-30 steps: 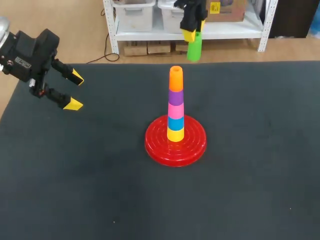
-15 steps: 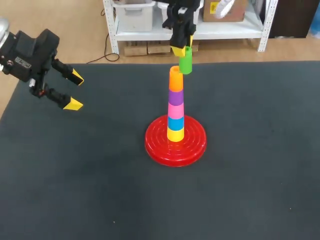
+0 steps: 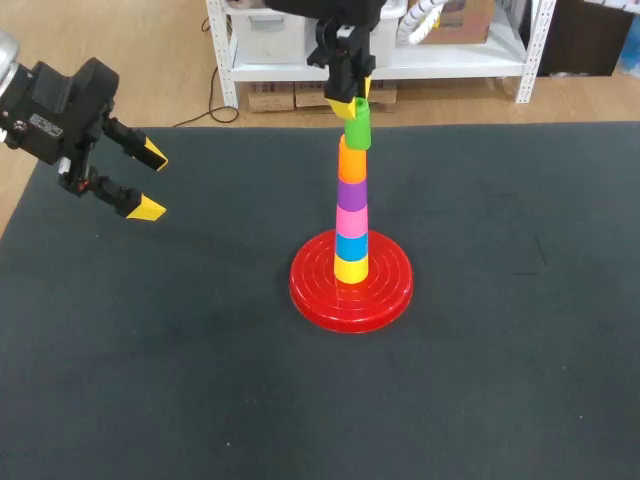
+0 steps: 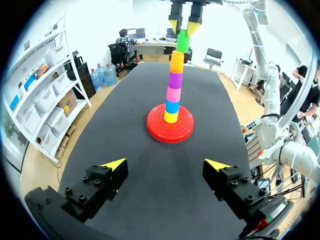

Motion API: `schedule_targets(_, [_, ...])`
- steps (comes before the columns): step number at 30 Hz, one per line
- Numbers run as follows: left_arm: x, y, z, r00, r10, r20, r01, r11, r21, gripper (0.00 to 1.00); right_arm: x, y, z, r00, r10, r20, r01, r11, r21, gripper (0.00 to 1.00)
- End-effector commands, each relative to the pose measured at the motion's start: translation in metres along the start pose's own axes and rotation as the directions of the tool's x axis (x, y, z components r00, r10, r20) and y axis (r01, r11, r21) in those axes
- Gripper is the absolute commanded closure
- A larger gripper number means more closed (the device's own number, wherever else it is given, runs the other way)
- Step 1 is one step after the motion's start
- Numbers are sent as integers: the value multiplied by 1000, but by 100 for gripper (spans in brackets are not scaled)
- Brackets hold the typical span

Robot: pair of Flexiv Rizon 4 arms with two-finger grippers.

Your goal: Pick up and stack the cylinders on the red base in this order: pink,purple,orange,green

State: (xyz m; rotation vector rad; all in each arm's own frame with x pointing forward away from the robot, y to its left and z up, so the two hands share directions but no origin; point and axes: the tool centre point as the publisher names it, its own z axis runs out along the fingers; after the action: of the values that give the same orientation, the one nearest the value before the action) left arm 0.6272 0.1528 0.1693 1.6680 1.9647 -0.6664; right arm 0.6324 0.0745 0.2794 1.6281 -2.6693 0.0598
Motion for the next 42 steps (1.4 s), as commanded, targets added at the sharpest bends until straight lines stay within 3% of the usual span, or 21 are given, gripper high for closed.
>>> schedule_targets(1, [1,0,0,1000,2,2,-2,1000,-1,0,-5,-6,1,1000,4,-4,-4,1000,-5,100])
schedule_targets(11, [1,0,0,1000,2,2,-2,1000,-1,0,-12,-11,4,1000,6,-7,-6,1000,-5,100])
schedule_targets(27, [1,0,0,1000,2,2,-2,1000,-1,0,-6,-8,21,1000,26,-2,-26,997,-68,100])
schedule_targets(35, [1,0,0,1000,2,2,-2,1000,-1,0,-6,-8,11,997,32,66,-29,998,-47,100])
schedule_targets(36, [1,0,0,1000,2,2,-2,1000,-1,0,-6,-9,7,994,50,102,-46,998,-42,76])
schedule_targets(37, [1,0,0,1000,2,2,-2,1000,-1,0,-5,-11,3,990,67,127,-61,997,-49,43])
schedule_targets(38, [1,0,0,1000,2,2,-2,1000,-1,0,-5,-10,1,991,50,120,-44,998,-50,0])
schedule_targets(42, [1,0,0,1000,2,2,-2,1000,-1,0,-5,-10,1,991,50,120,-44,998,-50,0])
